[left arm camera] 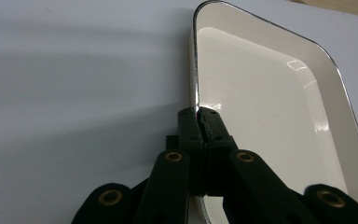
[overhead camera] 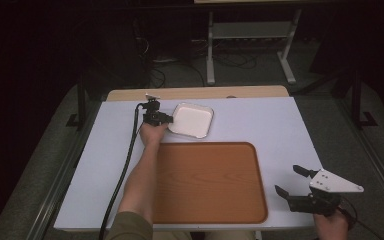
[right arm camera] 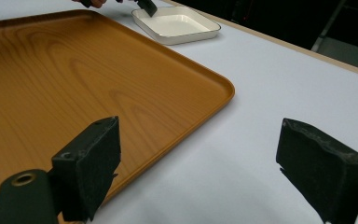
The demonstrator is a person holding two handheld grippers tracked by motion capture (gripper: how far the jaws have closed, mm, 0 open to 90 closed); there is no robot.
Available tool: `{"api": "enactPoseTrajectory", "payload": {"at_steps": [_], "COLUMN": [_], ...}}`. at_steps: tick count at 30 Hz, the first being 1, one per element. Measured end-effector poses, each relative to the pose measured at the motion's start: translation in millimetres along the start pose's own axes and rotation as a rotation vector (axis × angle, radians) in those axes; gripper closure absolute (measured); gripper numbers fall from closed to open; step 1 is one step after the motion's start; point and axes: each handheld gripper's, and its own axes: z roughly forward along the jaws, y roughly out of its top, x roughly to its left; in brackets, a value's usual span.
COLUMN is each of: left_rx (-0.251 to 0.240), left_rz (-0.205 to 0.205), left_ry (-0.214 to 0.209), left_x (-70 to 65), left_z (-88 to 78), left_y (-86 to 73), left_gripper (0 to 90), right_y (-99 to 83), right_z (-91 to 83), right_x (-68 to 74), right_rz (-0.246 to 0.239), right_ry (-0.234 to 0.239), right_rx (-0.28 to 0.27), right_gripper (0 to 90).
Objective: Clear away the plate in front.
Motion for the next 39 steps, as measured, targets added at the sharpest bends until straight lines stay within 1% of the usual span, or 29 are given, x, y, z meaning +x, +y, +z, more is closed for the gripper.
{"api": "enactPoseTrajectory", "payload": {"at_steps": [8, 9, 10, 11, 13, 14, 15, 16, 18, 19, 20, 21, 22, 27, 29, 30, 31, 32, 33, 34, 35, 37, 39], "left_rx": [-0.037, -0.051, -0.051, -0.065, -0.071, -0.073, -0.082, -0.082, -0.089, -0.103, -0.103, -0.120, -0.120, -0.150, -0.165, -0.165, -0.172, -0.172, -0.179, -0.179, -0.186, -0.189, -0.190], "left_rz": [-0.011, -0.021, -0.021, -0.028, -0.026, -0.027, -0.024, -0.024, -0.023, -0.020, -0.020, -0.024, -0.024, -0.026, -0.030, -0.030, -0.029, -0.029, -0.032, -0.032, -0.038, -0.034, -0.031], "left_ry": [-0.025, -0.046, -0.046, -0.057, -0.061, -0.070, -0.087, -0.087, -0.110, -0.117, -0.117, -0.119, -0.119, -0.130, -0.135, -0.135, -0.136, -0.136, -0.136, -0.136, -0.142, -0.152, -0.168], "left_x": [2.3, 3.7, 3.7, 4.1, 4.0, 3.8, 3.1, 3.1, 2.4, 2.9, 2.9, 4.1, 4.1, 7.8, 9.8, 9.8, 11.0, 11.0, 12.0, 12.0, 12.3, 12.5, 11.3], "left_z": [-14.1, -18.7, -18.7, -22.9, -25.2, -27.4, -32.1, -32.1, -37.1, -43.5, -43.5, -51.0, -51.0, -69.1, -78.7, -78.7, -84.7, -84.7, -90.5, -90.5, -92.9, -97.7, -103.7], "left_y": [4.7, 6.4, 6.4, 7.8, 8.4, 8.7, 8.7, 8.7, 8.7, 9.6, 9.6, 10.7, 10.7, 11.2, 8.1, 8.1, 5.0, 5.0, 1.1, 1.1, -1.2, -5.7, -13.7], "left_gripper": [88.9, 88.8, 88.9, 88.9, 88.9, 88.9, 88.9, 88.9, 88.9, 88.8, 88.9, 88.8, 88.9, 88.8, 88.9, 88.8, 88.9, 88.8, 88.8, 88.9, 88.8, 88.9, 88.9], "right_y": [0.5, 0.5, 0.5, 0.5, 0.3, 0.3, 0.2, 0.2, 0.2, 0.2, 0.2, 0.3, 0.3, 0.7, 0.7, 0.7, 0.8, 0.8, 1.0, 1.0, 1.2, 1.3, 1.6], "right_z": [0.6, 0.7, 0.7, 0.6, 0.3, 0.3, -0.2, -0.2, -0.3, -0.2, -0.2, 0.2, 0.2, 1.0, 1.0, 1.0, 1.4, 1.4, 1.7, 1.7, 1.9, 2.0, 2.9], "right_x": [0.7, 0.7, 0.7, 0.8, 0.8, 0.8, 0.8, 0.8, 0.7, 0.7, 0.7, 0.7, 0.7, 1.2, 0.9, 0.9, 0.7, 0.7, 0.8, 0.8, 1.0, 1.1, 1.0], "right_rz": [-0.004, -0.004, -0.004, -0.004, -0.002, -0.002, -0.001, -0.001, 0.000, 0.000, 0.000, -0.003, -0.003, -0.003, -0.002, -0.002, -0.002, -0.002, -0.001, -0.001, -0.003, -0.002, -0.004], "right_ry": [0.001, 0.001, 0.001, 0.000, -0.001, -0.001, -0.002, -0.002, -0.002, -0.002, -0.002, -0.001, -0.001, -0.001, 0.000, 0.000, 0.002, 0.002, 0.002, 0.002, 0.003, 0.003, 0.007], "right_rx": [0.001, 0.001, 0.001, 0.002, 0.001, 0.001, 0.000, 0.000, -0.001, -0.001, -0.001, -0.001, -0.001, 0.002, 0.001, 0.001, 0.002, 0.002, 0.001, 0.001, 0.002, 0.002, 0.003], "right_gripper": [13.0, 13.0, 13.0, 13.0, 13.0, 13.0, 13.0, 13.0, 13.0, 13.0, 13.0, 13.0, 13.0, 13.0, 13.0, 13.0, 13.0, 13.0, 13.0, 13.0, 13.0, 13.0, 13.0]}}
